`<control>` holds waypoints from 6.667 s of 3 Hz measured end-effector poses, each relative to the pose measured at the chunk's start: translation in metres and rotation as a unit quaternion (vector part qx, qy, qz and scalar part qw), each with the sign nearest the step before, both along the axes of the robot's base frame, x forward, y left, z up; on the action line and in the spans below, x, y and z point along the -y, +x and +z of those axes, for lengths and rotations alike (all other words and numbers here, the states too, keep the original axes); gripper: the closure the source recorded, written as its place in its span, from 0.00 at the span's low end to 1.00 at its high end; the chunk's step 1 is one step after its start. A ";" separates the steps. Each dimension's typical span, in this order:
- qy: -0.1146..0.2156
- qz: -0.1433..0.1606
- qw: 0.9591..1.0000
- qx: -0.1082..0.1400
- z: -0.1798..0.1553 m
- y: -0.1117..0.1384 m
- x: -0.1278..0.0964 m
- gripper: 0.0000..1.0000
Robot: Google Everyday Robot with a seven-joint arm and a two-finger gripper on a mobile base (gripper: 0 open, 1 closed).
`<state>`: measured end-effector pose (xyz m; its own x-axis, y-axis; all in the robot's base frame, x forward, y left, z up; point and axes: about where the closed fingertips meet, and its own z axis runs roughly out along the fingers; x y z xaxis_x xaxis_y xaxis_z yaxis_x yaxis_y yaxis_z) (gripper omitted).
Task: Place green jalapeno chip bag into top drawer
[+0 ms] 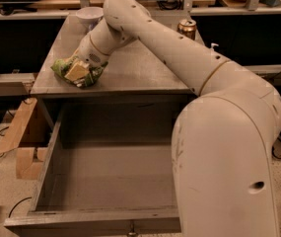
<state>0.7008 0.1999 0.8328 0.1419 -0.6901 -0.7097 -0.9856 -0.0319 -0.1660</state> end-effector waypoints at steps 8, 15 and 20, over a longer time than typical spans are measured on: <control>0.005 -0.082 0.994 0.072 0.106 -0.067 0.068 1.00; 0.228 -0.277 0.932 -0.049 -0.056 -0.140 0.224 1.00; 0.223 -0.275 0.927 -0.123 -0.108 -0.129 0.236 0.12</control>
Offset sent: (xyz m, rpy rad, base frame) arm -0.0867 -0.1309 0.1731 0.1937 -0.2318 0.0164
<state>0.5716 -0.0358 0.7249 -0.3482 -0.2407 -0.9060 -0.8424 0.5043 0.1898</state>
